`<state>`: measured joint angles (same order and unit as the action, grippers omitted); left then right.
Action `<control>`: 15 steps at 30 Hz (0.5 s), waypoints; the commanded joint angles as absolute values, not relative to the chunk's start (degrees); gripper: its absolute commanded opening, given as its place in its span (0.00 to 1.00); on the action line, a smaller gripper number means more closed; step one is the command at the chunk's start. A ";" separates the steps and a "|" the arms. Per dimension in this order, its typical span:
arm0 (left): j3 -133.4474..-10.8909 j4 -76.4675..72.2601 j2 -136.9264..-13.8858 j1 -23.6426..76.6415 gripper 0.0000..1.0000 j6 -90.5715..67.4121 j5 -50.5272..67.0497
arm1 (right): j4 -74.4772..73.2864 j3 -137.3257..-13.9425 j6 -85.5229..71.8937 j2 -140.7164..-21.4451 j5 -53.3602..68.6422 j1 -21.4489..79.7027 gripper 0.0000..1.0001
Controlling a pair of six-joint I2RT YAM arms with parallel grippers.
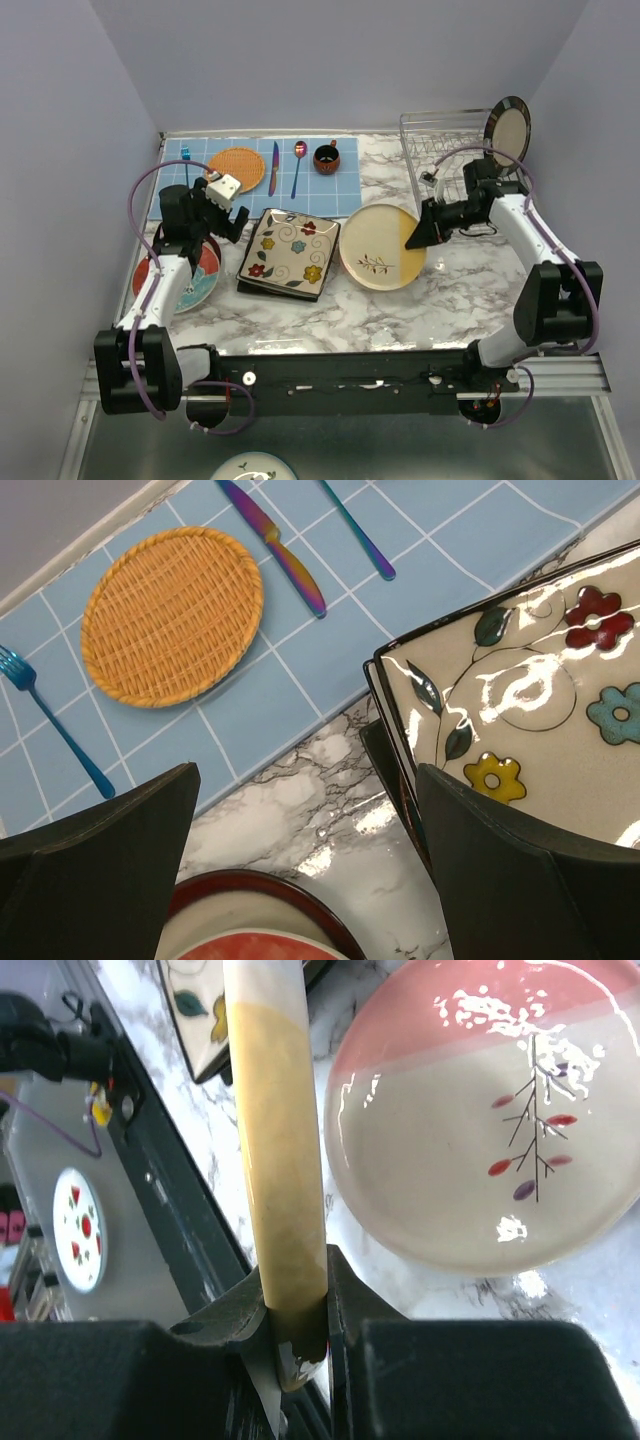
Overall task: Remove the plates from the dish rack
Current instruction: Place the plate at the center of the board.
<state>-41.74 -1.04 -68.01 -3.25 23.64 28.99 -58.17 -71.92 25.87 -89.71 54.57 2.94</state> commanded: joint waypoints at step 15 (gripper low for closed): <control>-46.14 3.34 -69.17 -1.85 0.98 21.97 21.36 | 0.43 -38.68 -13.61 -72.16 67.93 -2.19 0.01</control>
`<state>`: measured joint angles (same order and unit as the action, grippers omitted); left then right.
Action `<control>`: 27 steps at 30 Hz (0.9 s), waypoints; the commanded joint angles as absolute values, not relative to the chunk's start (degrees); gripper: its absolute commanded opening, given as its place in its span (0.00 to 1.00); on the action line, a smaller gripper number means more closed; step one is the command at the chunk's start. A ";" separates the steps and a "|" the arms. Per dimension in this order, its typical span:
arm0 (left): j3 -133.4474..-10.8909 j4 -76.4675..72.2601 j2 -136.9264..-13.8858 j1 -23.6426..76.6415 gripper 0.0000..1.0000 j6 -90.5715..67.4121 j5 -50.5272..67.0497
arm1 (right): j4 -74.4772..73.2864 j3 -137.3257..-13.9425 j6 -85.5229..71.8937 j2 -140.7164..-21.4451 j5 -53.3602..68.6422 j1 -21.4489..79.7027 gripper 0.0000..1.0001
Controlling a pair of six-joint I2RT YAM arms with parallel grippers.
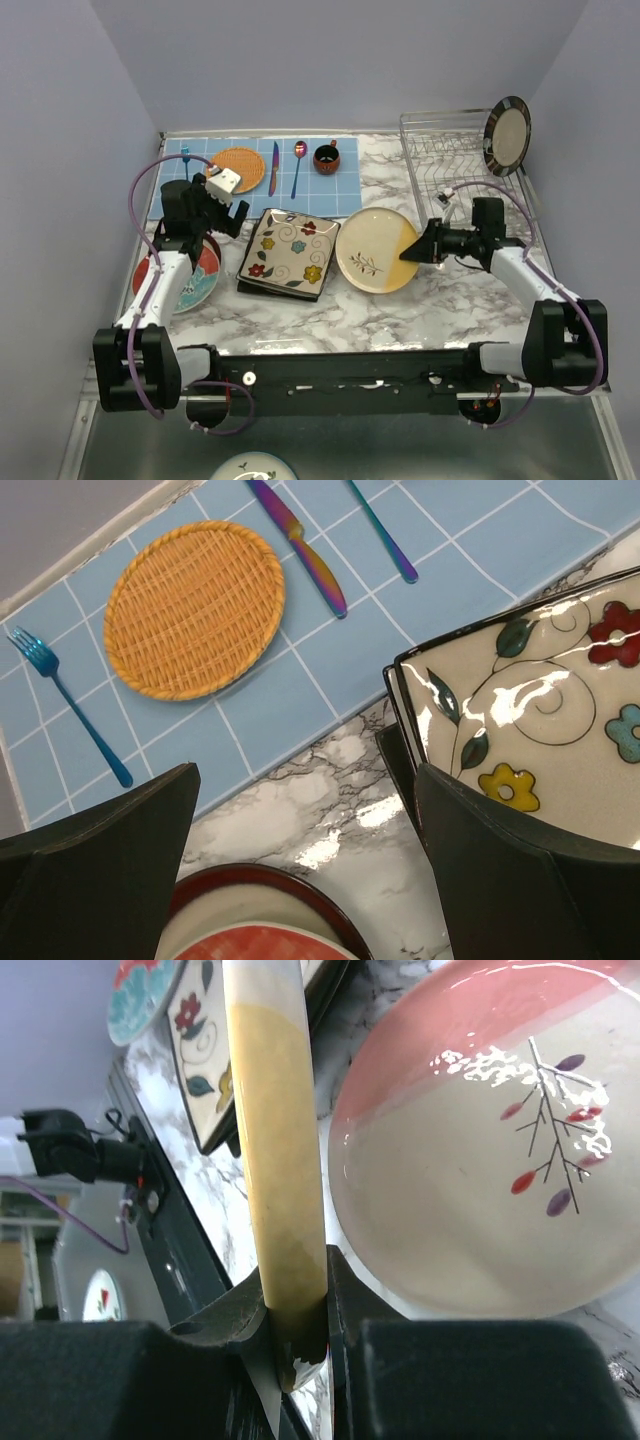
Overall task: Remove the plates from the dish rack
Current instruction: Place the plate at the center of the board.
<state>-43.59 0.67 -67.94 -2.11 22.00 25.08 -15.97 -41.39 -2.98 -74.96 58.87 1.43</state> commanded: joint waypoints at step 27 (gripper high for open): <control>-48.07 8.26 -71.72 -1.85 0.98 25.66 17.93 | 46.40 -18.81 -50.53 -82.44 70.14 -10.37 0.01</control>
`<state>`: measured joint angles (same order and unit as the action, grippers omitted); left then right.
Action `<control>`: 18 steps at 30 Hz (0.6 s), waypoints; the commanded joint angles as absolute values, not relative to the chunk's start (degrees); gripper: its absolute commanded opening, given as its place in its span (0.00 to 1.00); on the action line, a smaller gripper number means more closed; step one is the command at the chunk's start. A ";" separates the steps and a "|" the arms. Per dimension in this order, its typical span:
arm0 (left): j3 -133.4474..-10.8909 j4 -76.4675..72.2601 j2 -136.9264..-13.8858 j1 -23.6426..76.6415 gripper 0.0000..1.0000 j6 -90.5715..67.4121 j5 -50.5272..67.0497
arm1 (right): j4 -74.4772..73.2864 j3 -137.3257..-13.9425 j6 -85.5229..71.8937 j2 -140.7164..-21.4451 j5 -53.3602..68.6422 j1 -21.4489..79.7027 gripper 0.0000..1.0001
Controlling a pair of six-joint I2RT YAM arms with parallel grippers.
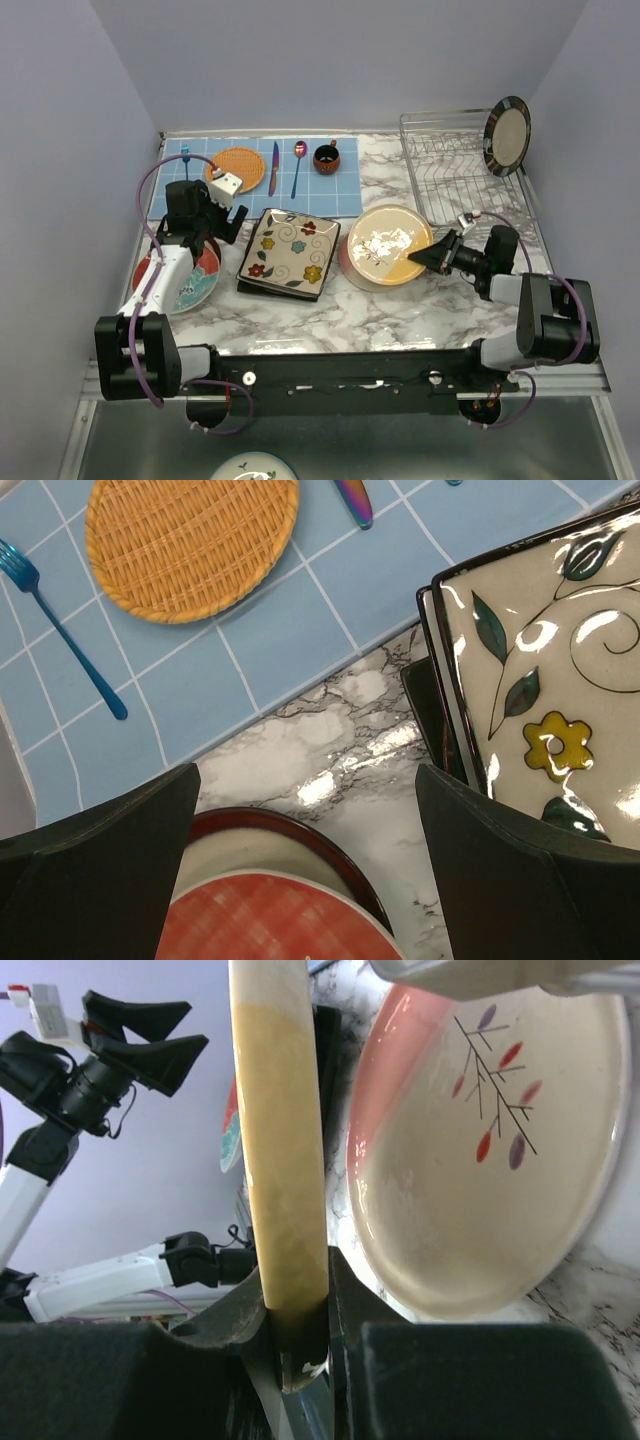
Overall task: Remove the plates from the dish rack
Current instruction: Place the plate at the center of the board.
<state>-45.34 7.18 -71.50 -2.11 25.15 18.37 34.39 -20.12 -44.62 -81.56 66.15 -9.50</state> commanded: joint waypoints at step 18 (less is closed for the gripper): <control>-49.75 9.49 -74.88 -1.85 0.98 24.96 15.56 | 61.60 -13.45 -57.22 -86.75 70.13 -10.55 0.01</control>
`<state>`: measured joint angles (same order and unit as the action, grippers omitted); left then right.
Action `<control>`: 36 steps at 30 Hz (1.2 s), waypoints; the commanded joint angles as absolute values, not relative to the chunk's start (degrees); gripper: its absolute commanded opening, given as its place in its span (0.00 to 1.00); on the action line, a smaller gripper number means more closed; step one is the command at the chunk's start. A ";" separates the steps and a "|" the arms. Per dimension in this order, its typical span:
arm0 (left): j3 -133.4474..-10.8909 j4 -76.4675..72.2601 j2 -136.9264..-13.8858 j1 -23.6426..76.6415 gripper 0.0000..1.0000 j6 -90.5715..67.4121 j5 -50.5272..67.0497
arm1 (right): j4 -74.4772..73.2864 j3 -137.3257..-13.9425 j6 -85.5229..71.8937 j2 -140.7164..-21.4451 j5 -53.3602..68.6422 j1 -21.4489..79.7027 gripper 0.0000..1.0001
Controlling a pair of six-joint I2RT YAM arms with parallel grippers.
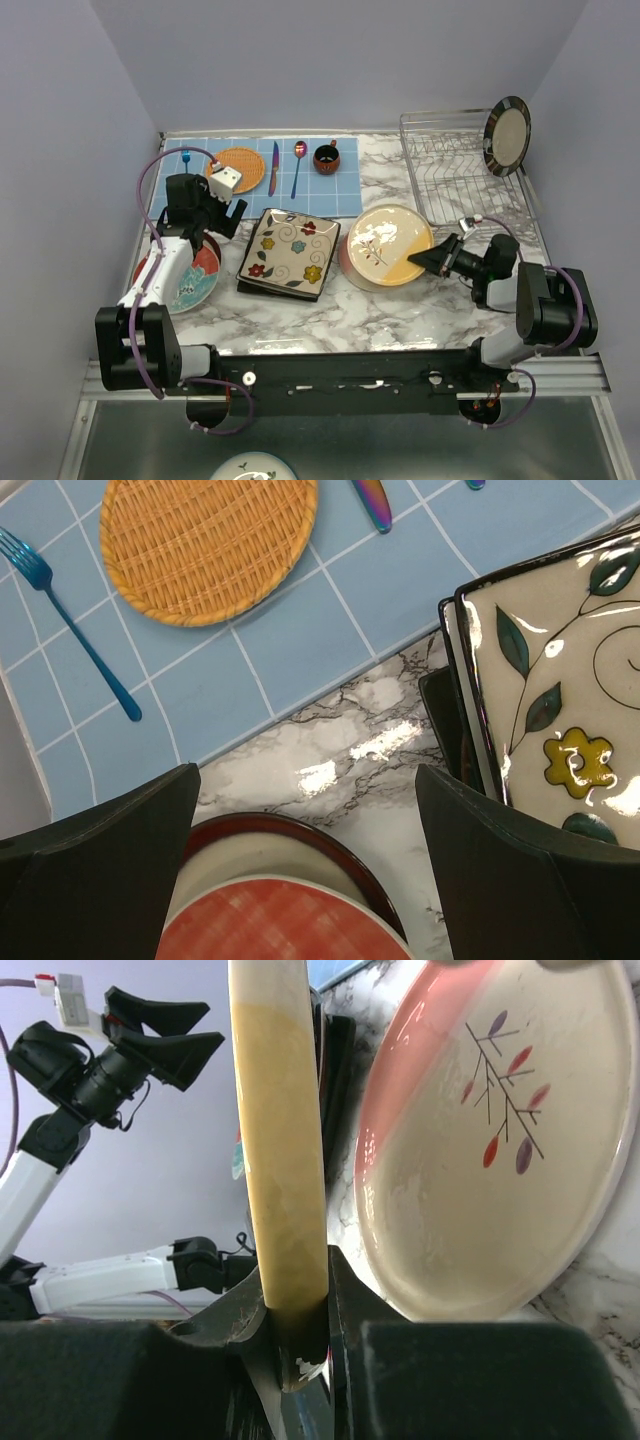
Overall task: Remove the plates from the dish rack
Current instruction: Place the plate at the center of the board.
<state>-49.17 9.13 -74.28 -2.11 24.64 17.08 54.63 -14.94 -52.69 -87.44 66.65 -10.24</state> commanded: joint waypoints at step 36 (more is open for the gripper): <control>-48.96 11.07 -75.94 -1.84 0.98 26.89 14.50 | 70.56 -10.55 -60.72 -95.35 68.03 -9.14 0.01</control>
